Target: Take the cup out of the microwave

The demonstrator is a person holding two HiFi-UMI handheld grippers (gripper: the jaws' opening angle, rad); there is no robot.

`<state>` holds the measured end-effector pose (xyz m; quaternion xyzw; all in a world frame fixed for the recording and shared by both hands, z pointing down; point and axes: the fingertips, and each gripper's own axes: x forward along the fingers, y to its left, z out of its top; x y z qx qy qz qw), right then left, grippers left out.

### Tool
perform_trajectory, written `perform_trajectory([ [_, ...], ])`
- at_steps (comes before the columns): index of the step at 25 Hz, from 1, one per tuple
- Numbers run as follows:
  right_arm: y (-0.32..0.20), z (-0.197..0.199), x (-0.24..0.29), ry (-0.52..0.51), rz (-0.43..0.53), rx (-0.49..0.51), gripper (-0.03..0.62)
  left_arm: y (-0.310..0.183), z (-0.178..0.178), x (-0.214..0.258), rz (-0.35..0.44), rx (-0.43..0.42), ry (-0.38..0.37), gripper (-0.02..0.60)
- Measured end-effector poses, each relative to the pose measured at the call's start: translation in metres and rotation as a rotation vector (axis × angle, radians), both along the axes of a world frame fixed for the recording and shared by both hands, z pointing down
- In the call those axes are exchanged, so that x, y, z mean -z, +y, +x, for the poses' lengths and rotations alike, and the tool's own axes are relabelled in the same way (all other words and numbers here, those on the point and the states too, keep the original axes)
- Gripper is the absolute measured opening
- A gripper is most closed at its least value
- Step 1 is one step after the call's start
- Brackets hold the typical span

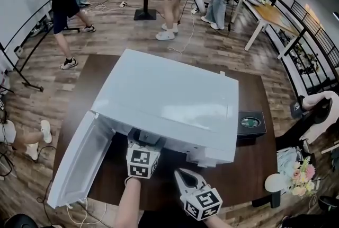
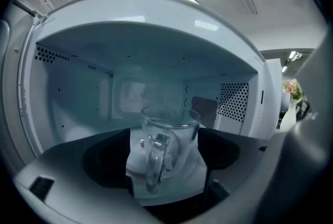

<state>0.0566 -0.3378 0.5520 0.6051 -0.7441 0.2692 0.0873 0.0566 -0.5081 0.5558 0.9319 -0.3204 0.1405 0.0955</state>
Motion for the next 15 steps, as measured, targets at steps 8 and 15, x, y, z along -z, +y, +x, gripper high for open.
perform_trajectory([
  [8,-0.012,0.002,-0.009,-0.014,-0.019,0.012,-0.005,-0.012,0.025,-0.009,0.034,-0.055,-0.005,0.383],
  [15,-0.014,0.006,-0.011,-0.023,-0.019,0.016,-0.005,-0.016,0.041,-0.004,0.076,-0.054,0.003,0.382],
])
